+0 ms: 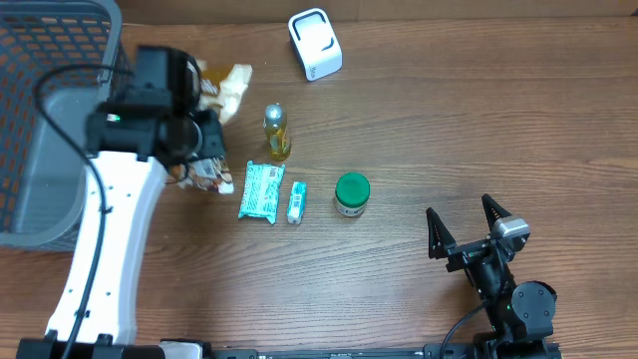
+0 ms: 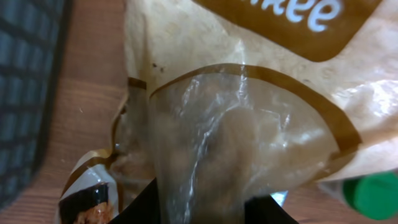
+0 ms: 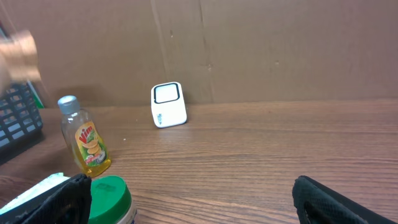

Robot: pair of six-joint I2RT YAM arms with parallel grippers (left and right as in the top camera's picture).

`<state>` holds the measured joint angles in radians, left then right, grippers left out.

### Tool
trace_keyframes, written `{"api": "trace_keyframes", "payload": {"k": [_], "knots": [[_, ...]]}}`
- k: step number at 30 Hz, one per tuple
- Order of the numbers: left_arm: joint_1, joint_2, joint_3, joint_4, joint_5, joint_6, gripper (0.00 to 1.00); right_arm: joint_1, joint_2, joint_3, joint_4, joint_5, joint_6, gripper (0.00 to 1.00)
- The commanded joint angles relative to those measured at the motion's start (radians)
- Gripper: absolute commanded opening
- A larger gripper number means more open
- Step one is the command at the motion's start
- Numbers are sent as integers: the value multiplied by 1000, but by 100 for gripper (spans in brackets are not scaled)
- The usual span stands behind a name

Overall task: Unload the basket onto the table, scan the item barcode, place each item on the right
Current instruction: 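Lift the snack bag out and carry it toward the table items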

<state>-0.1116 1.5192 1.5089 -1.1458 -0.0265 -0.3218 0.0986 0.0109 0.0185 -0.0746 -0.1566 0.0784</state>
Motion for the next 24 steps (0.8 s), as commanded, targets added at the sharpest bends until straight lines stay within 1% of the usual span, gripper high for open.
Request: {"api": "trace_keyframes", "payload": {"k": [1,9,17,20,24], "knots": [[-19,-3,-107,49,-73,-73,29,-5,-8,-11,5,5,-1,100],[-22,-3,-320,237,-111,-87,26,-5,-8,-11,5,5,-1,100],[-23,-3,-507,424,-122,-105,27,-5,-8,-11,5,5,-1,100],[-23,-3,-575,507,-79,-105,26,-5,-8,-11,5,5,-1,100],[-23,-3,-625,540,-24,-106,24,-5,-8,-11,5,5,-1,100]]}}
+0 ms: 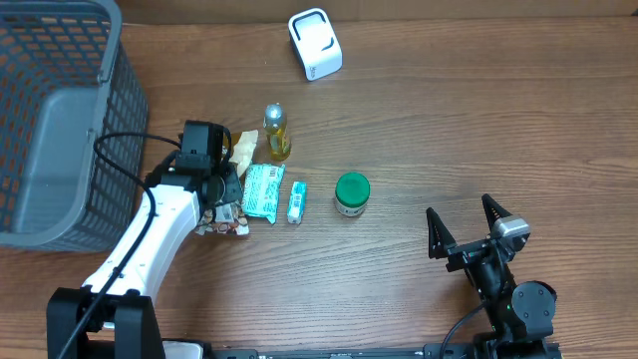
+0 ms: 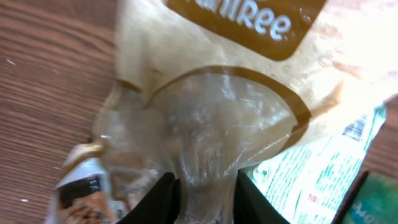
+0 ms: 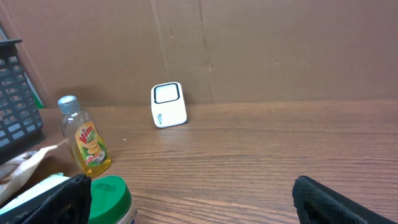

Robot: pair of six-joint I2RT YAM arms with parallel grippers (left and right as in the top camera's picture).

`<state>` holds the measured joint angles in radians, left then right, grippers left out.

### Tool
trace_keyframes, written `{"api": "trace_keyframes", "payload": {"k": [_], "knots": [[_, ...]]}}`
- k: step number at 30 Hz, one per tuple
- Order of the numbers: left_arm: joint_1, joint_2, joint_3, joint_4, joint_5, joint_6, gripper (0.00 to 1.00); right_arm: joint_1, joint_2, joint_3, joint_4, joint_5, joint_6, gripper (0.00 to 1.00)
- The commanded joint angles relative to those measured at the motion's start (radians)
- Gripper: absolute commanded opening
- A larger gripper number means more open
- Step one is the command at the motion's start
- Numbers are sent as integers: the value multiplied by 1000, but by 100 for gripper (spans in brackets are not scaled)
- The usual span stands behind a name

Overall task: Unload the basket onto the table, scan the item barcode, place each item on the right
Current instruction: 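Lift the snack bag out and carry it toward the table items, then lower the snack bag onto the table beside the pouch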

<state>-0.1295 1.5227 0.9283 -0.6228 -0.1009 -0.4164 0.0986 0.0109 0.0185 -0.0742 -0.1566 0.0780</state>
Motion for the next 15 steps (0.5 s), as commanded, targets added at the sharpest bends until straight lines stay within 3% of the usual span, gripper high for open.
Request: {"api": "trace_keyframes", "payload": {"k": [1,15], "knots": [[-5,-6,-53,19,53,-12,24,-5,-8,-11,5,5,0,100],[-11,-6,-84,57,130,-11,22,-5,-8,-11,5,5,0,100]]}}
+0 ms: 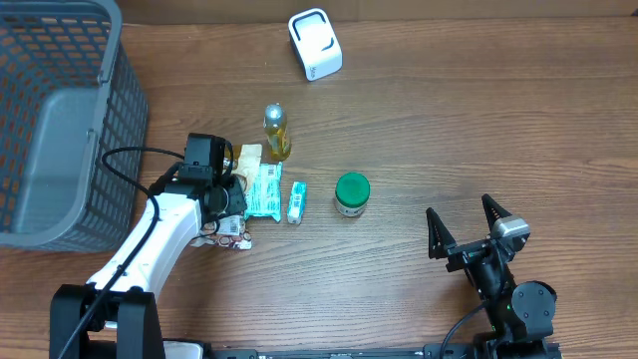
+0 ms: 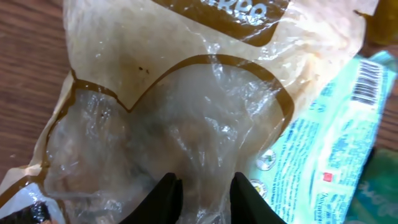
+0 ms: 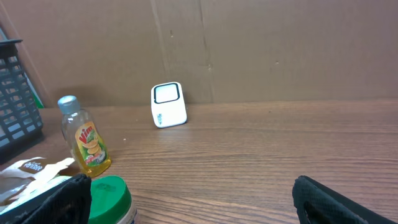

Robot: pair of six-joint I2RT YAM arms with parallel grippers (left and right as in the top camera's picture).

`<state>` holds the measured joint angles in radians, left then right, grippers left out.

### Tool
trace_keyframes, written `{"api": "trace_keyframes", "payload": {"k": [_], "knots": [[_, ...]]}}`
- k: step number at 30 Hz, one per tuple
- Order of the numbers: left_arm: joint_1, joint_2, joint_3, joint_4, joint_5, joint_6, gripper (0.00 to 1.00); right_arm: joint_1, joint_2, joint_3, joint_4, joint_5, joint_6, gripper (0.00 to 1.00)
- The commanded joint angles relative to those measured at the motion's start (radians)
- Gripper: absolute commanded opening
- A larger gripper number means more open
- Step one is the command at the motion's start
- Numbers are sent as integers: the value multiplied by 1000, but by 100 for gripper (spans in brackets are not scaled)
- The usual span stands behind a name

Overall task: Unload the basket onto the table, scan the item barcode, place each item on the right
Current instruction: 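Lower the snack bag onto the table beside the pouch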

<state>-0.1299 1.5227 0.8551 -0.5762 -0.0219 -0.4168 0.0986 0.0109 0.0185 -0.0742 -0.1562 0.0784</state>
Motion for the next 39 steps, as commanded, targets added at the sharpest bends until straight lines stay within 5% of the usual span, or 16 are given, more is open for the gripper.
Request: {"api": "trace_keyframes", "payload": {"k": [1,14,27,39], "knots": [[-13,-6,-10,13,53,-10,22,-5,-8,-11,5,5,-1,100],[-34,-6,10,9,33,74,22,-5,-8,-11,5,5,-1,100],[-34,2,178,-206,-95,98,22,-5,-8,-11,5,5,-1,100],[-35,208,178,-212,-114,82,26,-5,-8,-11,5,5,-1,100]]}}
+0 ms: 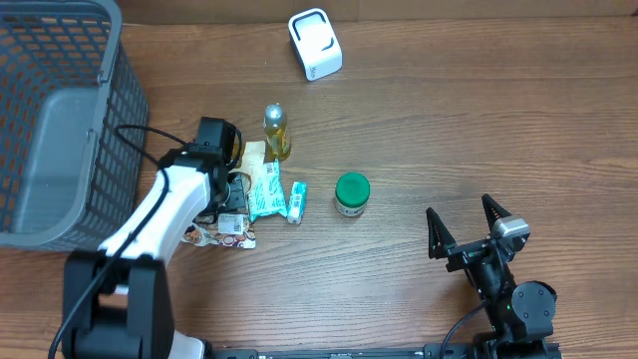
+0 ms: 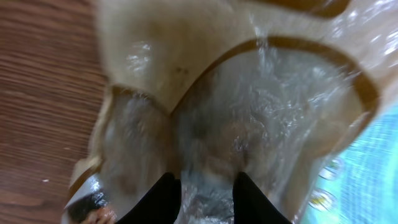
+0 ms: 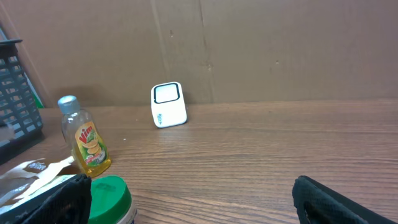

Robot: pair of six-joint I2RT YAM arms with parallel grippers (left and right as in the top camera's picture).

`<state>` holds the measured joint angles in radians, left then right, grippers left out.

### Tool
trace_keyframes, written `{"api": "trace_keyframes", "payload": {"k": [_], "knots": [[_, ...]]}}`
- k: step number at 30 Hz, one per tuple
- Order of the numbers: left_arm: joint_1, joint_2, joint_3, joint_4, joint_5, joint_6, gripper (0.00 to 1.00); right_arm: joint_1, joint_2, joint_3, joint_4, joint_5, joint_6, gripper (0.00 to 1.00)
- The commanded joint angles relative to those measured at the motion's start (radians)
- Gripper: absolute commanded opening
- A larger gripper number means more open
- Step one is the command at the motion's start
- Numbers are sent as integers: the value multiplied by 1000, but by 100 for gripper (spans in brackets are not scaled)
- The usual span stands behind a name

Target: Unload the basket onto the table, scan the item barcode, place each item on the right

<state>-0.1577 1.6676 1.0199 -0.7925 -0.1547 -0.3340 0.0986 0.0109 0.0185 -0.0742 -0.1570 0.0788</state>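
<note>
A tan and clear snack bag (image 1: 251, 156) lies on the wooden table beside the teal packet (image 1: 264, 189). My left gripper (image 1: 231, 194) is on top of it. In the left wrist view the bag (image 2: 249, 93) fills the frame, and my left gripper (image 2: 205, 198) is shut on its clear plastic. No barcode shows on the bag there. The white scanner (image 1: 315, 44) stands at the far edge, also seen in the right wrist view (image 3: 168, 104). My right gripper (image 1: 459, 205) rests open near the front right, holding nothing (image 3: 191, 185).
A grey mesh basket (image 1: 60, 120) fills the far left. A yellow soap bottle (image 1: 276, 132), a small blue-white packet (image 1: 297, 200) and a green-lidded jar (image 1: 351, 193) sit mid-table. The teal packet's edge (image 2: 367, 180) lies right of the bag. A cardboard wall (image 3: 249, 50) stands behind the scanner.
My left wrist has shifted a little toward the back and turned, so the bag looks rotated in its view. The grip on the bag is unchanged. The right arm has not moved.
My left gripper held the snack bag raised at the back left, next to the basket. Then it was down by the teal packet with the bag touching the table. Since then the bag has lain beside the packet, still gripped.
</note>
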Motion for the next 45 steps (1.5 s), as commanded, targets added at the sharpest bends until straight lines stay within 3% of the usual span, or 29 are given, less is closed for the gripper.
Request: {"api": "trace_keyframes", "payload": {"k": [1,9,18,23,33,40,45], "knots": [[-7,76,13,7,41,8,26,-5,-8,-11,5,6,-1,100],[-8,111,13,37,202,43,26,-5,-8,-11,5,6,-1,100],[-14,111,17,46,253,43,26,-5,-8,-11,5,6,-1,100],[-8,95,79,-7,214,58,29,-5,-8,-11,5,6,-1,100],[15,71,453,-267,45,91,36,-5,-8,-11,5,6,-1,100],[19,71,603,-283,-143,111,41,-5,-8,-11,5,6,-1,100],[52,71,649,-268,-142,168,46,-5,-8,-11,5,6,-1,100]]}}
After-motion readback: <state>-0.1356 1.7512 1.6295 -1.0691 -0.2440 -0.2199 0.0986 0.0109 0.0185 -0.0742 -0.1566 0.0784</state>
